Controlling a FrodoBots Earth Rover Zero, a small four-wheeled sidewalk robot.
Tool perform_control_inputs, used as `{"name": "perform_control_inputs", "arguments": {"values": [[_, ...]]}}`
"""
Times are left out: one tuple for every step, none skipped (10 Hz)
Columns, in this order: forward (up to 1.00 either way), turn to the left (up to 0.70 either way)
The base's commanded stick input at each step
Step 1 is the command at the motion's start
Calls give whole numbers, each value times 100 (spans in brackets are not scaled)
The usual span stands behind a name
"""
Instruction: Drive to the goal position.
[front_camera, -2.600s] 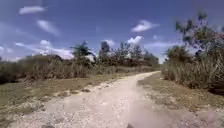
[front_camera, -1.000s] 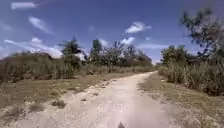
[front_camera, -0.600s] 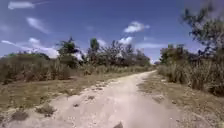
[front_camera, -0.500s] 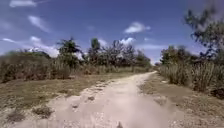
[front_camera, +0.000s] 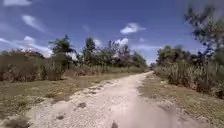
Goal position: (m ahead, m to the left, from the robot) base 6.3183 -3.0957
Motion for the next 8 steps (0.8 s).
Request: {"name": "perform_control_inputs", "arguments": {"values": [[70, -27], [70, -27], [70, -24], [70, -17], [70, -9], [70, -2], [70, 0], [70, 0]]}}
